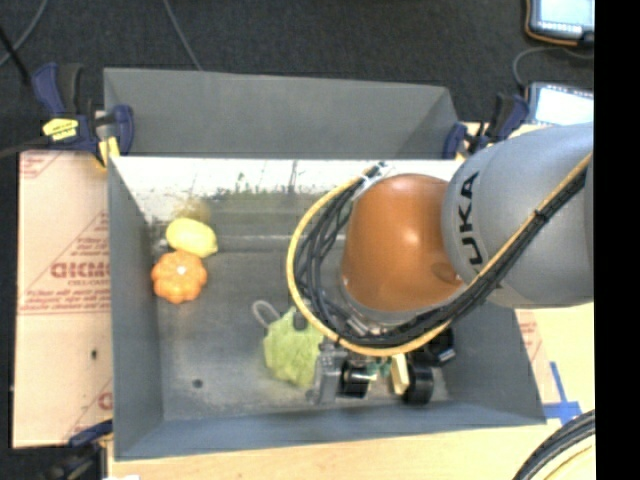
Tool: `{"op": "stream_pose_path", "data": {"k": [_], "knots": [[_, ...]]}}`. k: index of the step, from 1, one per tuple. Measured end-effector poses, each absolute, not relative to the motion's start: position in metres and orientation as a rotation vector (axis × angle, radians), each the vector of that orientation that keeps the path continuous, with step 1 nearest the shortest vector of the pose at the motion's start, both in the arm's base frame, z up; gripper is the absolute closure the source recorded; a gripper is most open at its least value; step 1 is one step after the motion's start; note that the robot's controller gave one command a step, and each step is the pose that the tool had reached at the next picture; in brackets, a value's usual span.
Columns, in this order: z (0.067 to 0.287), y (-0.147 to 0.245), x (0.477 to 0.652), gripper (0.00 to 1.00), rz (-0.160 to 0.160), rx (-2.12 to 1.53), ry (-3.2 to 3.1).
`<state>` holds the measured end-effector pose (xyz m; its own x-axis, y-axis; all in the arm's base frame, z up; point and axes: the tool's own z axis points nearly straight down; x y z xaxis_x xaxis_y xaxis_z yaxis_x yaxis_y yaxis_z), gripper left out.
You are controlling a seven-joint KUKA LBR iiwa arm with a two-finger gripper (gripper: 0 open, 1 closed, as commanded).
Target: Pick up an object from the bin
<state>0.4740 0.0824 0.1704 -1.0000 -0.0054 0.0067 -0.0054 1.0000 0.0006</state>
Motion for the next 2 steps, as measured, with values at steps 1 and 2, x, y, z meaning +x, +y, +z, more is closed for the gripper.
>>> {"op": "stream_pose_path", "data": {"k": [1, 2], "knots": [[0.175, 0.082, 0.476, 0.0, -0.003, 0.003, -3.143], [0.131, 0.046, 0.475, 0.0, -0.001, 0.222, -3.136]]}}
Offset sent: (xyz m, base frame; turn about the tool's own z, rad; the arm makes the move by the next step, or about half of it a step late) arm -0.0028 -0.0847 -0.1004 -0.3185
